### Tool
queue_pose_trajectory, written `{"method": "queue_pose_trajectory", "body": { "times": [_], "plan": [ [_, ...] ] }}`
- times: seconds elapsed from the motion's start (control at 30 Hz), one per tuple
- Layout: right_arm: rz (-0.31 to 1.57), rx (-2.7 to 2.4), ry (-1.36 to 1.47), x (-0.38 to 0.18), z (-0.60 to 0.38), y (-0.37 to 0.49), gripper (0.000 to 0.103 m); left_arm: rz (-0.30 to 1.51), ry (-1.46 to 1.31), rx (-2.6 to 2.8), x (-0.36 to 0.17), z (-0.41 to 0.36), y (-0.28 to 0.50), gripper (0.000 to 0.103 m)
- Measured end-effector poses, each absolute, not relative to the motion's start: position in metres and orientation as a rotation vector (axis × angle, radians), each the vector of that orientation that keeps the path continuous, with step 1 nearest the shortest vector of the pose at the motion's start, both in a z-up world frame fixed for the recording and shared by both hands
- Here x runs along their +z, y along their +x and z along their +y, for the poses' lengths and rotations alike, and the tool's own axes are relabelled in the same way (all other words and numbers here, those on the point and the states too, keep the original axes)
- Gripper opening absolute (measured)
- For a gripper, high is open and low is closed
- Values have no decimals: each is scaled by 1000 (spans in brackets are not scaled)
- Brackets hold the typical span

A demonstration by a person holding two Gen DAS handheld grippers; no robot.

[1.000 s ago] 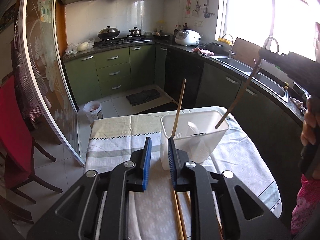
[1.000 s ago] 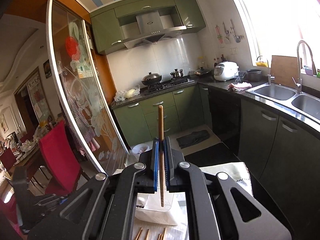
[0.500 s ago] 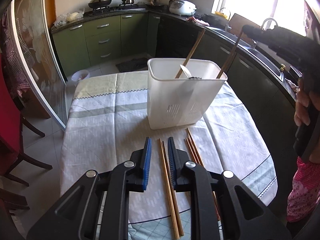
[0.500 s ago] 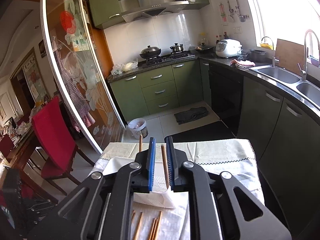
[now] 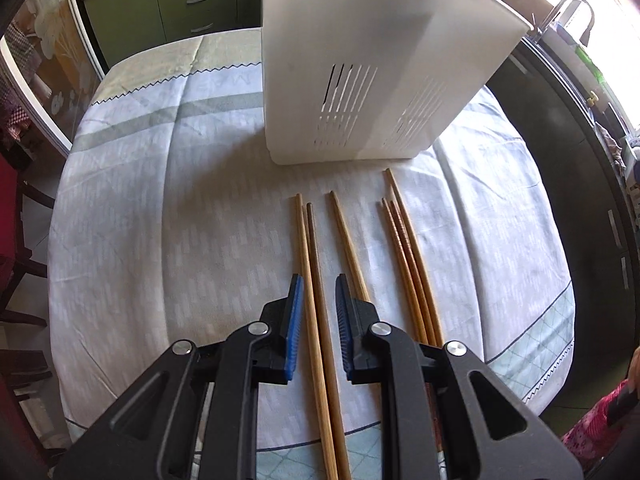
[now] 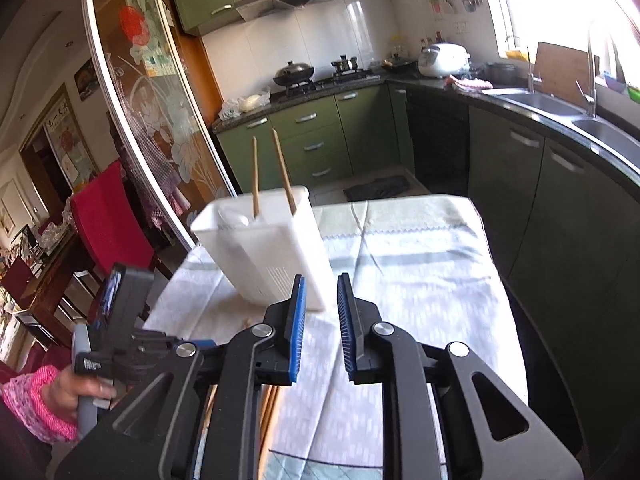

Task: Organize utensils
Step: 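Lower the left tool onto another wooden chopstick and close on it, then close the right tool on another chopstick while the left tool holds its chopstick raised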

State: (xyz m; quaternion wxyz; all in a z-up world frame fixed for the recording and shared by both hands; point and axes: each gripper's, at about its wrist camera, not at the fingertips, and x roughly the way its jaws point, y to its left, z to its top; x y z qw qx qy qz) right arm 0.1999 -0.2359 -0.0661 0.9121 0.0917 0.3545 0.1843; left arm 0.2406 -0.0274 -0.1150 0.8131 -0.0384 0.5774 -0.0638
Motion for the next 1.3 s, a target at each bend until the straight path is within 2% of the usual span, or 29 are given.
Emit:
{"method": "queue_pose_trajectory", "body": {
  "times": [0.17, 0.47, 0.53, 0.6, 0.67, 0.83, 1.03, 1.3],
  "plan": [
    [793, 372, 235, -100, -249, 197, 17, 1256, -50, -107, -126, -29, 249, 16],
    [781, 402, 234, -90, -245, 201, 17, 1291, 14, -67, -140, -37, 260, 13],
    [785, 400, 232, -91, -243, 203, 22, 1298, 23, -71, -143, -41, 261, 13],
    [792, 393, 223, -93, -240, 204, 23, 1291, 45, -67, -146, -47, 261, 13],
    [804, 389, 217, -97, -238, 204, 23, 1282, 50, -73, -147, -53, 260, 7],
    [837, 378, 209, -107, -237, 209, 23, 1274, 23, -69, -146, -49, 258, 5],
    [854, 362, 204, -113, -241, 213, 23, 1162, -30, -50, -116, -23, 245, 5],
    [900, 380, 133, -116, -218, 222, 23, 923, -78, -45, -50, 6, 193, 5]
  ]
}}
